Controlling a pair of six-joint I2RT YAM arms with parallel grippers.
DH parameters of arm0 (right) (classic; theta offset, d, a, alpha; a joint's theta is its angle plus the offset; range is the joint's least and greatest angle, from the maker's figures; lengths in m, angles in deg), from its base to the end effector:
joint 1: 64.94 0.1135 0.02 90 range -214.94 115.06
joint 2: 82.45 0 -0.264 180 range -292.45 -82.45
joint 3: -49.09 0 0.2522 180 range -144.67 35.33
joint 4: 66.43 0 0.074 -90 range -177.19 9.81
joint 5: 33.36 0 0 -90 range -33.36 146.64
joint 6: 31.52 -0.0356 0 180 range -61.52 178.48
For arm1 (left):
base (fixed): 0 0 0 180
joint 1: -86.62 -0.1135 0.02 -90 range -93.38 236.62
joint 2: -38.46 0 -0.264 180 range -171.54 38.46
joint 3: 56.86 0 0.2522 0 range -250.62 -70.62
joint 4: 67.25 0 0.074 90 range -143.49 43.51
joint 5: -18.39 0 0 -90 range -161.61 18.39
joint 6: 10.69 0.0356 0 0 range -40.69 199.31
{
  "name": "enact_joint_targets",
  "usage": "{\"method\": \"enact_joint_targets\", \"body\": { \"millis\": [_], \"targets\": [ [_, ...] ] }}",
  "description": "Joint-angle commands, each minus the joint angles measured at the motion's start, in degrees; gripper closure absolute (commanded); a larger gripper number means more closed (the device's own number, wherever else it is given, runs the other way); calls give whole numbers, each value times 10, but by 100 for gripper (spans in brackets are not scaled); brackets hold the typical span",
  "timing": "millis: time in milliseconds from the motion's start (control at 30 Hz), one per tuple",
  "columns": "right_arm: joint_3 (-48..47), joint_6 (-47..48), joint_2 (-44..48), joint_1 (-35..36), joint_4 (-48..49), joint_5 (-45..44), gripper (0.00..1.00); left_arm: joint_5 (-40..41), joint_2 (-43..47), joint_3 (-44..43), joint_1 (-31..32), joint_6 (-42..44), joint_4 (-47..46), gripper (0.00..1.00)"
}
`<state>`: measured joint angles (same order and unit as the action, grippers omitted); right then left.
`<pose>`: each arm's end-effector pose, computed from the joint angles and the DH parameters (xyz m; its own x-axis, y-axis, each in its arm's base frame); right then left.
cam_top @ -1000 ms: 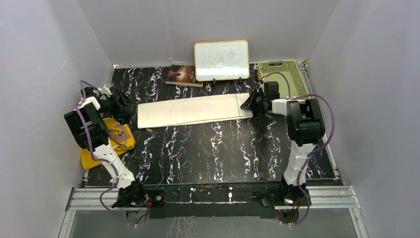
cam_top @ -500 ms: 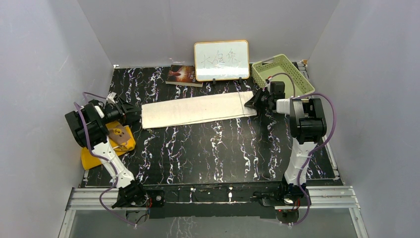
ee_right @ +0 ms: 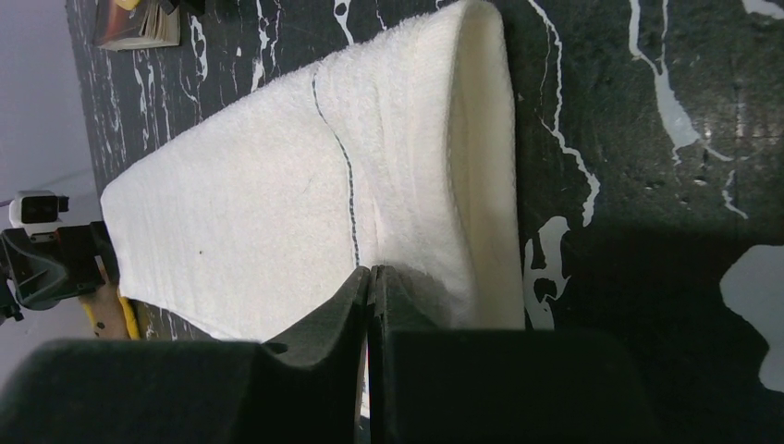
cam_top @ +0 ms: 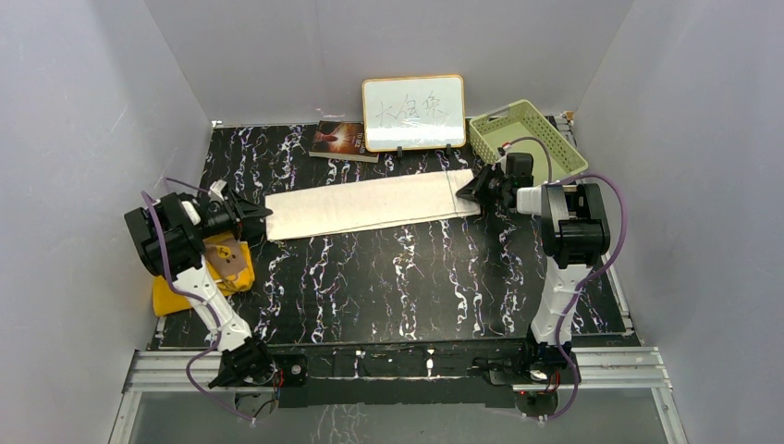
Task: Roll the towels
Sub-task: Fold the towel at the center of the board.
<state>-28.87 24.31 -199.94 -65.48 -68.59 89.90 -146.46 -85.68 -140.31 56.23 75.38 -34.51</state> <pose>0.4140 0.0156 0.1182 -0.7758 0.4770 -0.4130 0.0412 0.6915 0.7212 0.3479 0.1642 0.0877 -0.8320 -0.5087 -0.2211 0.0483 0.3306 -0.9425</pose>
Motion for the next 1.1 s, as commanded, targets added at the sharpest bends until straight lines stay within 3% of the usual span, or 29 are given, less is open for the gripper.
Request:
{"method": "enact_joint_targets", "body": {
  "millis": [0,67,233,467,667,933,1067],
  "targets": [
    [16,-31,2,-6,8,14,98,256,-3,50,10,62,12,31],
    [17,-34,4,-6,12,19,99,289,18,58,7,57,2,30],
    [21,-40,6,-4,20,27,99,256,-22,46,14,70,27,29],
    [22,-38,8,-3,19,26,99,355,21,52,11,49,7,29],
    [21,-41,3,0,23,31,98,303,13,53,1,50,7,29],
    [22,-37,6,1,20,30,99,335,32,57,5,47,-1,30],
    [22,-38,4,1,21,31,98,250,67,79,-30,9,-57,27]
  ]
}}
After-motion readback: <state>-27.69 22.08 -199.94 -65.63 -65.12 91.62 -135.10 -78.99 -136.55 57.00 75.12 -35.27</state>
